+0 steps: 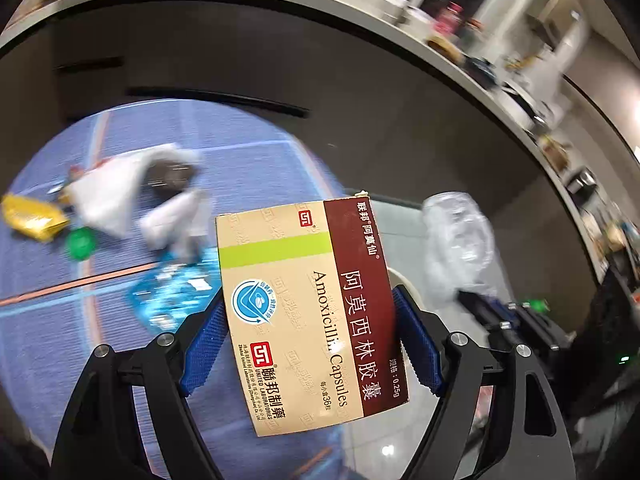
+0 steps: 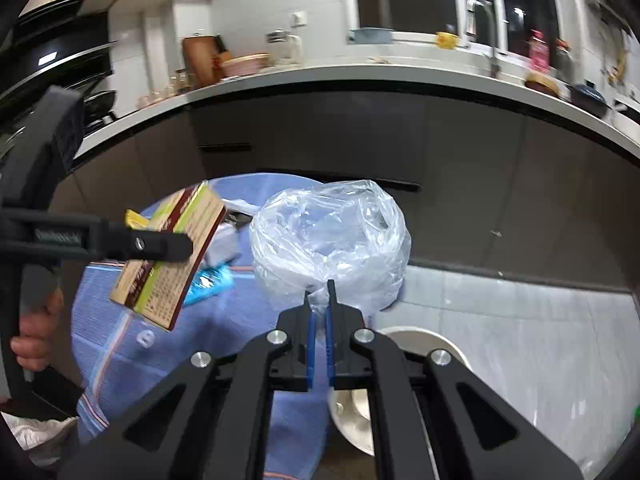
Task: Collect trash
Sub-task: 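Carry the box and plastic bag over the bin and release both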
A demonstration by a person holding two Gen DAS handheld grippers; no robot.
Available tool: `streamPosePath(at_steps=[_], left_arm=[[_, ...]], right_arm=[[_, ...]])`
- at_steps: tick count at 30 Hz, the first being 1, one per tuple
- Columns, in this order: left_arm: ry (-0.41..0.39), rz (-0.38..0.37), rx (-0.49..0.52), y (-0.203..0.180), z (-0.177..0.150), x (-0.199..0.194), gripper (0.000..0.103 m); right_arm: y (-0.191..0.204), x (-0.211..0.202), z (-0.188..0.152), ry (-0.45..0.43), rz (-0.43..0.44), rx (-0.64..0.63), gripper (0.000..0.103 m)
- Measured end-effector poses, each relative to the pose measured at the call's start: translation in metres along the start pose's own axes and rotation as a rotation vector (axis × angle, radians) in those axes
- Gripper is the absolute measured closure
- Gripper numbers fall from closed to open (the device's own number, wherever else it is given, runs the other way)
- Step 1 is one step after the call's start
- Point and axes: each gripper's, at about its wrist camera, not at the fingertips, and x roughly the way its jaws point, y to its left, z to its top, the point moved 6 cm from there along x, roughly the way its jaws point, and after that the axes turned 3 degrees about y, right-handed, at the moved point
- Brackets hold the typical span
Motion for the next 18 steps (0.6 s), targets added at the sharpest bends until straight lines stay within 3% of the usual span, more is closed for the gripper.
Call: streamPosePath(at_steps=[2,10,18], left_arm=[[0.025,-0.060,0.036,-0.024,0.002,0.015,0.028],[0.135,-0.144,0.152,-0.088,0.006,0.090,0.028],[0.202,-0.123,0.174,-0.106,0.003,0.156,0.028]], right_arm=[[-0.018,-0.003,-0.011,0.014,-0.024,0.031,0.097],[-0.079,0.019,-0.083,0.143,-0.058,0.163,0.097],[-0.101,0.065,-0.133,0.248,0.008,0.268,0.097]])
